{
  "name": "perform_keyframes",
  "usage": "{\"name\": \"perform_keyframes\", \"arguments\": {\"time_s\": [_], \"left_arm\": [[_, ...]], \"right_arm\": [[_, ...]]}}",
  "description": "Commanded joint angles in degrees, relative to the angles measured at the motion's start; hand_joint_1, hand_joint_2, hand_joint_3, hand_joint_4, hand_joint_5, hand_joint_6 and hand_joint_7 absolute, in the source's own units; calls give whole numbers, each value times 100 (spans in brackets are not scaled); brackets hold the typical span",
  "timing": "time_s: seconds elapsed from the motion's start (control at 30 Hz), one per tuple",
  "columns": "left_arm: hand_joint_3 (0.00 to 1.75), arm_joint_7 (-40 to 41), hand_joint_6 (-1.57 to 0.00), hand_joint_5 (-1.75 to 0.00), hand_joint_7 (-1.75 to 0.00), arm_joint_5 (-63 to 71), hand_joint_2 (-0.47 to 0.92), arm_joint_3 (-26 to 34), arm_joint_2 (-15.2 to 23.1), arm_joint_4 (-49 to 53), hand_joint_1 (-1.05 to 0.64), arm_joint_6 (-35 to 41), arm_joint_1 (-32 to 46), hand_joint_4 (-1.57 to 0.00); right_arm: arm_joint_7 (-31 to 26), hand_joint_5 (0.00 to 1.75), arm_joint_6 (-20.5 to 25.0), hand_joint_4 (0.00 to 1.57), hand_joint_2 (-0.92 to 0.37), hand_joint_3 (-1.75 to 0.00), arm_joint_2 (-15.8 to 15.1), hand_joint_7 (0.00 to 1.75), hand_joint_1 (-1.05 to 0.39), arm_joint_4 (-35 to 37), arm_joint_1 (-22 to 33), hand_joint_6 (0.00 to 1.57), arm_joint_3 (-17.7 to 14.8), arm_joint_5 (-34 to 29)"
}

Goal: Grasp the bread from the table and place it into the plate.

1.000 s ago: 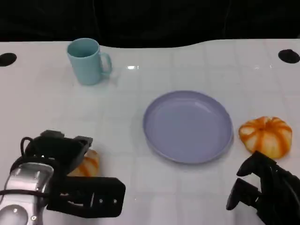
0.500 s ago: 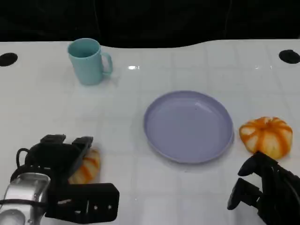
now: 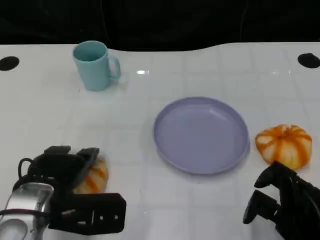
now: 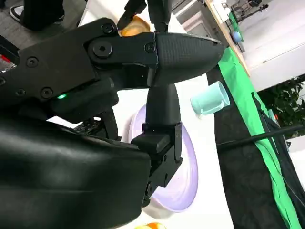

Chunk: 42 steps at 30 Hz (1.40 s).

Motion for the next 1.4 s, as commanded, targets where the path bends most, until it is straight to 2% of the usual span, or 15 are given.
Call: {"name": "perform_keyframes", "arguments": {"time_s": [0.03, 0.1, 0.2, 0.23, 0.27, 0.3, 0.43, 0.5, 0.6, 0.67, 0.77, 0.83, 0.93, 1.37, 1.4], "left_arm": [[2, 54, -24, -14, -5, -209, 88, -25, 115, 338, -35, -131, -40, -15], [6, 103, -32, -15, -5, -389, 91, 45, 84, 398, -34, -185, -47, -23], [20, 306, -51, -19, -6, -644, 92, 131, 58, 461, -30, -308, -26, -47], [25, 393, -64, -71, -5, -696, 92, 136, 58, 497, -28, -351, -28, -57], [28, 461, -71, -98, -4, -741, 92, 138, 60, 528, -28, -389, -32, -58], [30, 504, -75, -112, -4, -775, 92, 133, 66, 549, -27, -410, -38, -59], [35, 642, -85, -125, -6, -855, 92, 111, 99, 630, -29, -519, -72, -62], [32, 716, -100, -132, -12, -869, 92, 122, 91, 631, -29, -545, -80, -68], [20, 968, -119, -160, -26, -852, 92, 136, 68, 605, -28, -555, -60, -71], [20, 1100, -94, -172, -86, -844, 92, 123, 69, 617, -27, -576, -54, -72], [25, 1405, -79, -174, -119, -929, 92, 172, 40, 679, -28, -734, -29, -74], [39, 1804, -60, -175, -163, -1065, 92, 263, -10, 778, -26, -980, 3, -79], [40, 2162, -56, -175, -173, -1192, 92, 331, -42, 938, -24, -1258, 4, -80], [34, 3401, -58, -175, -175, -1459, 87, 510, -146, 1609, -19, -2254, -141, -81], [57, 3564, -60, -175, -175, -1463, 77, 522, -142, 1685, -15, -2405, -170, -83]], "right_arm": [[23, 175, -18, 63, -92, -46, -79, 167, -52, -45, 11, 47, -58, 52], [33, 175, -33, 63, -92, -46, -90, 166, -52, -49, 18, 48, -54, 35], [18, 175, -25, 63, -92, -46, -89, 166, -52, -68, 30, 48, -54, 29], [-13, 175, 2, 64, -92, -46, -76, 166, -52, -93, 39, 48, -55, 36], [-38, 175, 27, 64, -92, -46, -68, 166, -52, -114, 46, 48, -56, 41], [-54, 175, 42, 64, -92, -46, -64, 166, -52, -128, 50, 48, -56, 44], [-36, 175, 29, 63, -92, -45, -70, 166, -52, -133, 58, 47, -58, 55], [-6, 175, 12, 63, -92, -45, -83, 166, -52, -119, 54, 47, -59, 56], [15, 175, 14, 64, -92, -45, -90, 166, -52, -112, 49, 47, -61, 68], [20, 175, 13, 64, -92, -45, -90, 166, -52, -110, 47, 48, -63, 71], [22, 175, 8, 64, -92, -45, -84, 166, -52, -103, 45, 48, -67, 75], [20, 175, 4, 64, -92, -45, -77, 166, -53, -96, 42, 48, -70, 78], [9, 175, 24, 64, -92, -45, -80, 166, -53, -99, 35, 48, -71, 80], [-16, 175, 28, 64, -92, -46, -66, 166, -52, -52, -12, 48, -44, 43], [-26, 175, 36, 64, -92, -46, -54, 166, -52, -45, -17, 48, -39, 46]]}}
